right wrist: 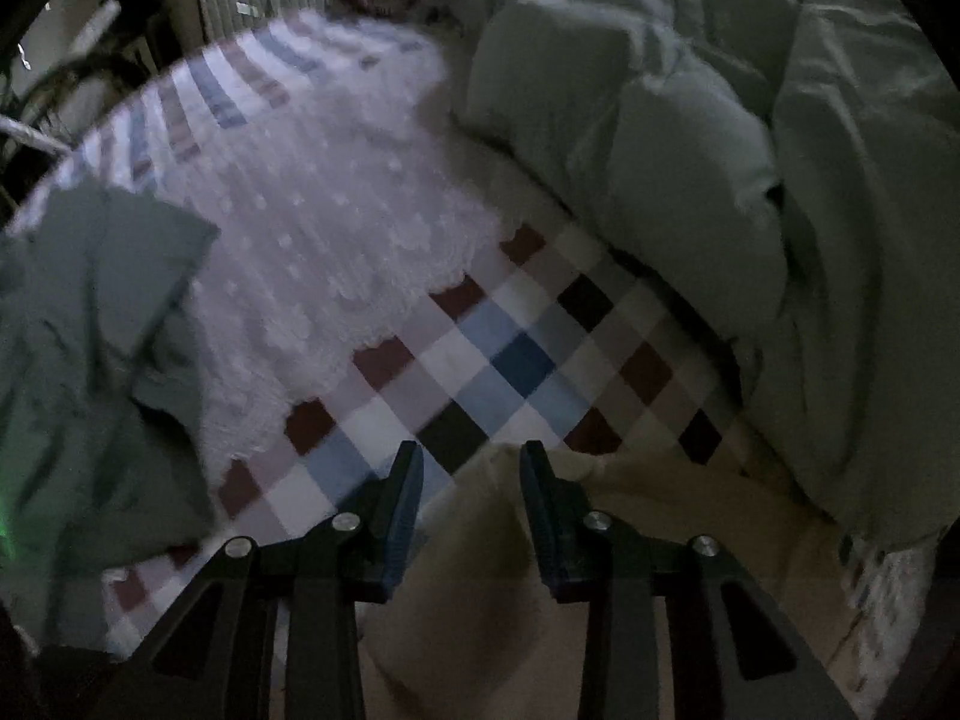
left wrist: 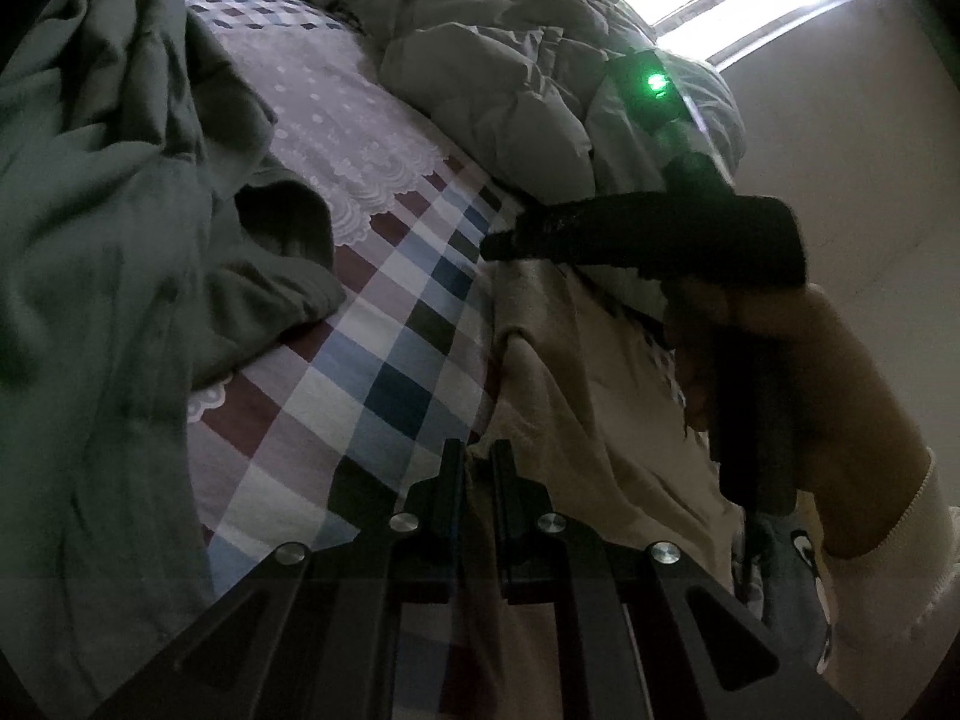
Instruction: Fold clothes
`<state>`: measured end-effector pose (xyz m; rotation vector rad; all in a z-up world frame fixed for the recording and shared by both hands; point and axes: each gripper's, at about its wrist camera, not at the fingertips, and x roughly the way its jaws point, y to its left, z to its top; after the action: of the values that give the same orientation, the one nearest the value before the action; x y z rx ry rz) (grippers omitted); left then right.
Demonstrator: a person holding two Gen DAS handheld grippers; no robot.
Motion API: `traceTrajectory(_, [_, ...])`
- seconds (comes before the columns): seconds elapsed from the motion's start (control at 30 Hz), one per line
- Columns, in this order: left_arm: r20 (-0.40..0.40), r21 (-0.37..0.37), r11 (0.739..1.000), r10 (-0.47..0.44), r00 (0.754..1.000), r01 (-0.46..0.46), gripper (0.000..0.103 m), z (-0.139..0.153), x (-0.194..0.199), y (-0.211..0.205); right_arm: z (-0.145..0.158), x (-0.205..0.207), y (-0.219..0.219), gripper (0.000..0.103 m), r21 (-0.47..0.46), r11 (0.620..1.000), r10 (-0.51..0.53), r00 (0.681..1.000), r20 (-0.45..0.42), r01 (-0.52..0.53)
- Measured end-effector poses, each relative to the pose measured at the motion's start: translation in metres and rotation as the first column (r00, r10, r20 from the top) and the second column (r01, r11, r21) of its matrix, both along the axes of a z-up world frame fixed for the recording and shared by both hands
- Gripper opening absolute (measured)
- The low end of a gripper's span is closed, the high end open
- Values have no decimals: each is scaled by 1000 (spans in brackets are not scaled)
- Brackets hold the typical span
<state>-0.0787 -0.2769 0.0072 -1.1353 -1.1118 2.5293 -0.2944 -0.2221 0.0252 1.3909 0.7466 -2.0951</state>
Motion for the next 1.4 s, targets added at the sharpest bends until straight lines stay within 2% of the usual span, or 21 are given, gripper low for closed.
traceTrajectory(0.03, [-1,0,1000,1,1000,-1,8,0,0,0,-4,-2,0,21,19,1000,-6,1000,3,6])
traceTrajectory(0.13, [-3,-6,1000,3,1000,-3,7,0,1,1,-11,-5,-1,2,48,999,-9,1000,10,8])
traceTrajectory(0.23, [-8,-13,1000,16,1000,-16,7,1,5,2,-8,-6,0,0,36,999,0,1000,-22,1])
traceTrajectory(0.37, [-23,-30,999,42,999,-43,6,7,9,3,7,-17,7,0,-41,997,-63,996,-63,60])
traceTrajectory(0.47, [-31,-38,998,57,998,-58,6,10,11,3,11,-24,9,0,-60,995,-87,992,-93,82])
traceTrajectory(0.67, [33,-44,997,65,997,-63,6,-3,7,0,0,-37,4,0,-71,992,-115,983,-145,106])
traceTrajectory(0.77, [31,-41,997,64,997,-63,6,-2,9,0,-11,-42,-1,0,-68,990,-135,980,-145,126])
traceTrajectory(0.87, [35,-44,997,62,997,-61,6,-2,10,0,-8,-39,4,4,-104,982,-176,970,-168,160])
traceTrajectory(0.9, [38,-44,997,62,997,-60,6,-2,10,0,-2,-36,9,13,-137,977,-184,968,-169,162])
traceTrajectory(0.93, [39,-48,997,57,998,-55,7,-4,9,2,5,-32,14,26,-171,972,-187,967,-170,158])
traceTrajectory(1.0, [38,-54,997,50,998,-48,7,-2,8,3,23,-23,30,39,-232,961,-194,965,-176,150])
traceTrajectory(1.13, [2,-92,993,67,998,-67,8,8,13,-1,58,6,76,40,-345,925,-230,957,-177,158])
traceTrajectory(1.17, [-22,-95,992,80,997,-81,12,12,16,-3,68,17,92,40,-376,913,-242,953,-181,160])
traceTrajectory(1.23, [-74,-97,989,106,992,-113,35,21,21,-9,88,39,123,43,-439,884,-267,945,-187,163])
traceTrajectory(1.27, [-98,-81,988,122,988,-130,55,24,25,-13,98,52,139,43,-463,870,-282,940,-192,167])
traceTrajectory(1.3, [-122,-62,987,139,983,-148,69,28,29,-18,107,68,156,44,-482,859,-300,933,-200,173])
traceTrajectory(1.33, [-147,-48,987,147,978,-155,73,31,34,-21,116,86,175,44,-500,847,-318,925,-210,178])
traceTrajectory(1.4, [-188,-35,987,148,971,-158,75,38,43,-25,132,124,212,45,-540,820,-361,904,-227,192])
